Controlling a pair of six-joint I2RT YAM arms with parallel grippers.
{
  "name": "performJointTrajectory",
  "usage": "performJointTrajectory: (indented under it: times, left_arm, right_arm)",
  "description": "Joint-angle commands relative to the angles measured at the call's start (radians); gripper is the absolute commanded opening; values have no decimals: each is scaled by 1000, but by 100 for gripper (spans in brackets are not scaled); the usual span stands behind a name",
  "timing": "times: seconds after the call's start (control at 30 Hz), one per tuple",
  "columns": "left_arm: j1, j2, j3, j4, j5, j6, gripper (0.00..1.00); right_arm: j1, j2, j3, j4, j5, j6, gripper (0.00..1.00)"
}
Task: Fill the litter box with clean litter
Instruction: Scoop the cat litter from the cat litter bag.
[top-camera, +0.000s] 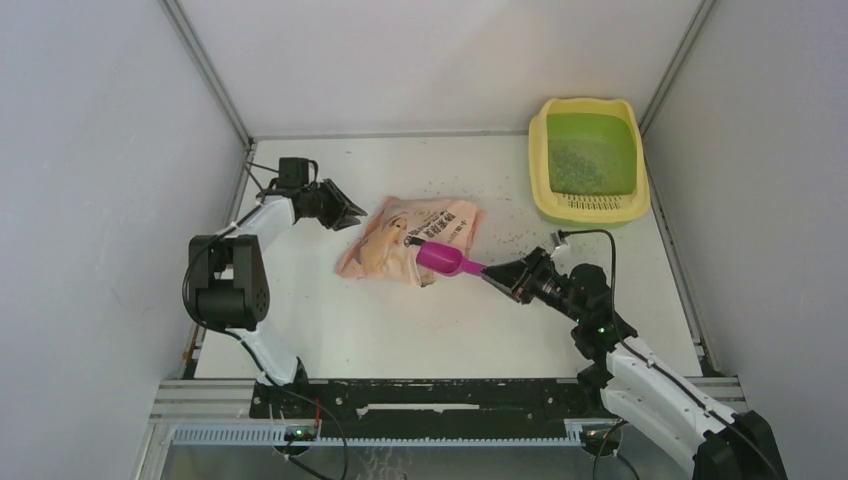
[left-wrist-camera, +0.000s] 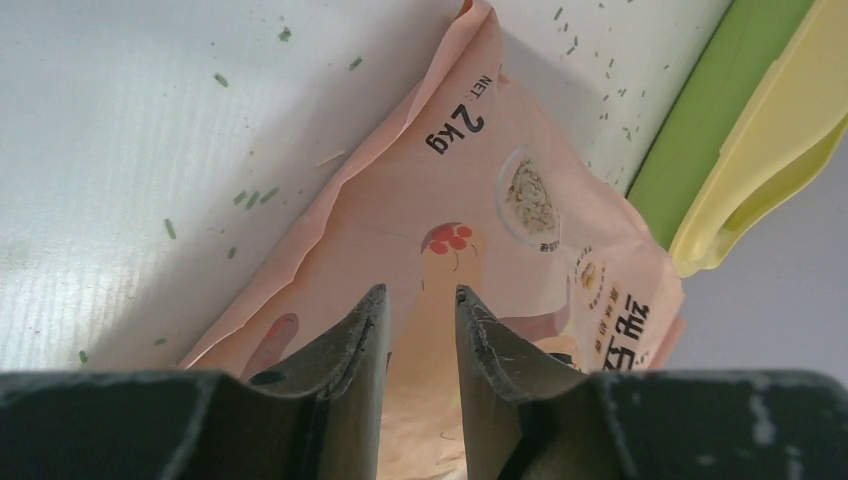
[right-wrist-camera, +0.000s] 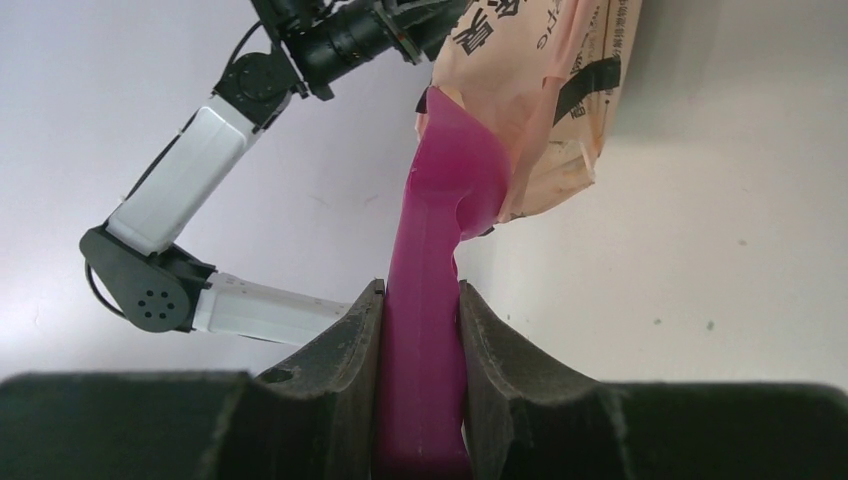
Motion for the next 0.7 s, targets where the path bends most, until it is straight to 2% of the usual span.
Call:
performJointTrajectory:
  times: [0.0,0.13,0.23,0.43,0.67]
  left_arm:
    - [16,5,25,-18,-14,49,34]
    - [18,15,26,-31,-20,60,35]
    - [18,31,26,-31,-20,66,35]
    - [18,122,33,-22,-1,68,34]
    - [17,139,47,-27,-7,74,34]
  right_arm:
    - [26,63,127,137,30,-42,0]
    - [46,131,212,41,44,-93,0]
    - [52,183,209,-48,52,-110,0]
    - [82,239,109,14,80,-86,0]
    - [67,247,33,91,101,-82,0]
